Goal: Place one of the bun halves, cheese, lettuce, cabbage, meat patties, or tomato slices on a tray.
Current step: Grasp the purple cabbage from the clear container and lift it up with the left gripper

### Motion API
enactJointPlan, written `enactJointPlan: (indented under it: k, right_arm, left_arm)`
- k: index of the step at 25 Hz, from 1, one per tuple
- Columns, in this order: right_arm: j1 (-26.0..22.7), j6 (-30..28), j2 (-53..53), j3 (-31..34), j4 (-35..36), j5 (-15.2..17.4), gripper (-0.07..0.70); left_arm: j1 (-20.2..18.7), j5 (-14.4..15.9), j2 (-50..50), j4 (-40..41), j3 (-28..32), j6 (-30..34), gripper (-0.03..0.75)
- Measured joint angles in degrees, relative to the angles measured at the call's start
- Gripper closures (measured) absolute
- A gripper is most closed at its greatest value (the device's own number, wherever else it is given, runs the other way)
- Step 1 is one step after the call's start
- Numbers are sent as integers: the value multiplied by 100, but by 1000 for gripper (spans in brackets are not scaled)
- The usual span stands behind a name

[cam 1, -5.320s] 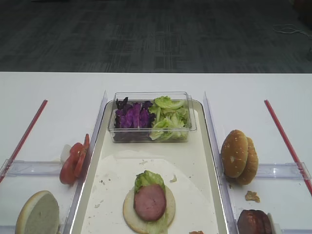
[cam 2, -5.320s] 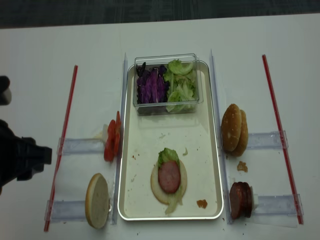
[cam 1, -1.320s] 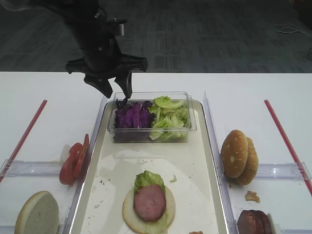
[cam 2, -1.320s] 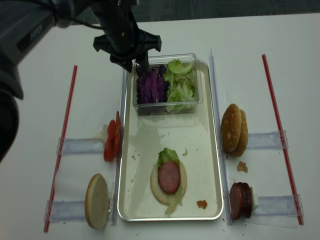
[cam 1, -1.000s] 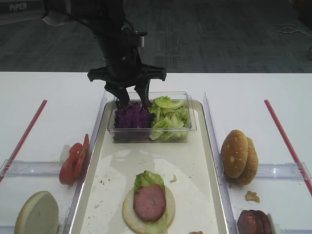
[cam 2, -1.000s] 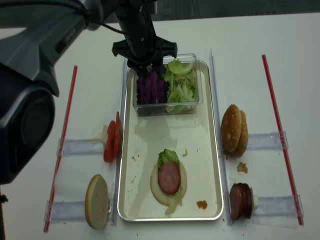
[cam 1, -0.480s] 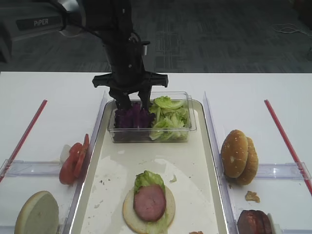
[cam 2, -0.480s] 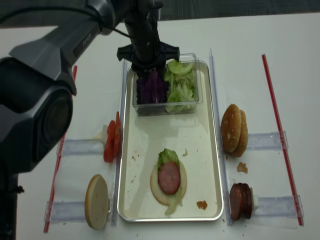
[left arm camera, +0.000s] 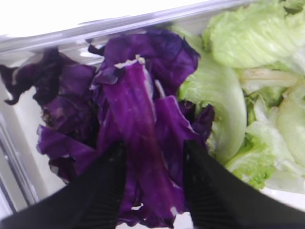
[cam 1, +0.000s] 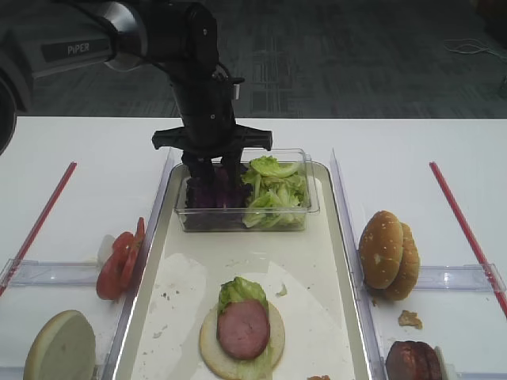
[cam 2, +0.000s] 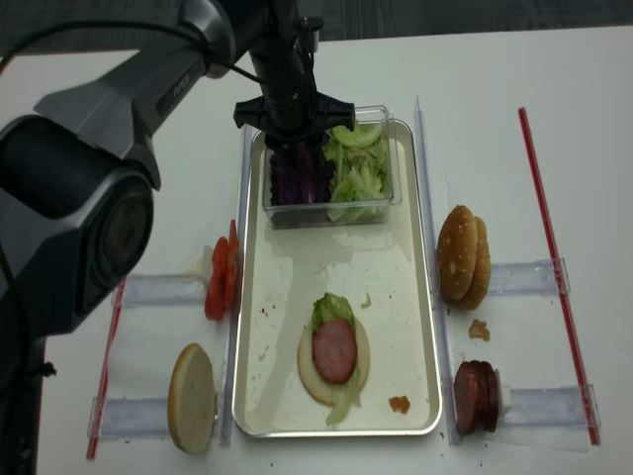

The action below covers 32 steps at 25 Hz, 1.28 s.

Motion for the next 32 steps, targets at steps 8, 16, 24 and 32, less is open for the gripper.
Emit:
enactJointPlan:
  k: [8, 16, 24, 32]
  right_arm:
    - [0, 4, 0, 0, 0, 0, 280]
    - [0, 4, 0, 0, 0, 0, 280]
    - [0, 4, 0, 0, 0, 0, 280]
    - [0, 4, 0, 0, 0, 0, 280]
  left_arm:
    - [0, 23, 148, 22, -3, 0, 455]
    - [0, 23, 163, 22, -3, 0, 515]
    - [0, 23, 163, 22, -3, 0, 534]
    - [0, 23, 163, 37, -3, 0, 672]
